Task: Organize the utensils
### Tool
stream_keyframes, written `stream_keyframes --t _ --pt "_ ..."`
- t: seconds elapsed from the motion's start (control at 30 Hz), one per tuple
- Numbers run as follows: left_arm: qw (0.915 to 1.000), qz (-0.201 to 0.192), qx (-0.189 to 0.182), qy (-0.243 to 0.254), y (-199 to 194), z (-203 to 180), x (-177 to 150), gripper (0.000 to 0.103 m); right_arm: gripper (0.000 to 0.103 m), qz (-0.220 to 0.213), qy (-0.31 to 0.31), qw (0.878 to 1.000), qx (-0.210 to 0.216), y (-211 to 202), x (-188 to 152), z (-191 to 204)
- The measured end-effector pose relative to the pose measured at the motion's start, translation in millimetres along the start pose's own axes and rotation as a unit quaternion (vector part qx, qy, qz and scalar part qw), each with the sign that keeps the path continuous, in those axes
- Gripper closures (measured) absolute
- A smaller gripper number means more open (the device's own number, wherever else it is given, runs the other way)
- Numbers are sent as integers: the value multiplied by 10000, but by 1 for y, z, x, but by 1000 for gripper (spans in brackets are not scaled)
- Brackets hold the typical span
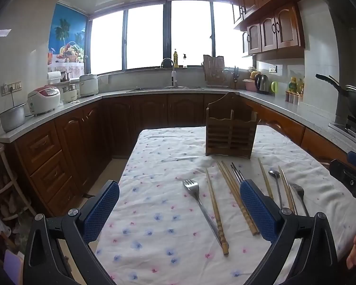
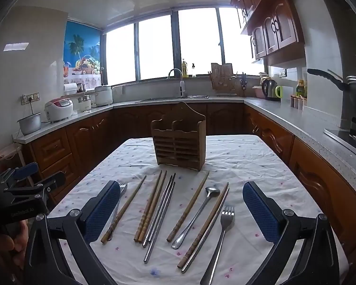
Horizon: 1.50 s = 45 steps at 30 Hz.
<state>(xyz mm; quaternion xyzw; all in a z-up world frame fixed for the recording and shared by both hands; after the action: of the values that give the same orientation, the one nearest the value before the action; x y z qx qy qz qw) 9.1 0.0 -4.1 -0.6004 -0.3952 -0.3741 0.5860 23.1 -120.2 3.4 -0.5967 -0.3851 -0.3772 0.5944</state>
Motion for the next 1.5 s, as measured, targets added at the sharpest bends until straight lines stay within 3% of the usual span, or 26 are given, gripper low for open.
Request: stream_keyframes --t 0.93,1.1,1.13,1.17,1.27,1.43,1.5 --pt "10000 82 -8 -5 4 -2 1 1 0 -32 61 10000 70 -4 1 -2" --pt "9993 359 41 49 16 0 3 1 0 86 125 9999 43 2 3 -7" --pt "9989 459 49 62 21 0 3 1 0 130 152 9998 32 4 3 -9" --pt "9967 798 99 150 24 0 3 1 0 158 173 9997 33 6 3 -10" --pt "9942 1067 78 120 36 2 6 1 0 269 220 9994 -11 13 4 -16" --pt "9904 1381 -39 59 63 3 16 2 1 535 407 9977 24 32 8 -28" --pt "9910 1334 -56 74 74 5 21 4 1 622 466 9970 47 40 10 -34"
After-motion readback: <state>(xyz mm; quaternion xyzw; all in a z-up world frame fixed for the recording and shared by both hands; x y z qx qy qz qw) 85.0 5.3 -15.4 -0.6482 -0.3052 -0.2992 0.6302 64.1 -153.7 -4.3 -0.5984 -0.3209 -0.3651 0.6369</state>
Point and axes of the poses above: each gripper's, at about its wrist camera, not at the fingertips, and y roughly the way its jaws point, z to its left, x to its top, the point moved 1 cm from there along y, roughly the way its jaws point, and after that the axes turned 2 degrees about -y, right-handed, at the moved point
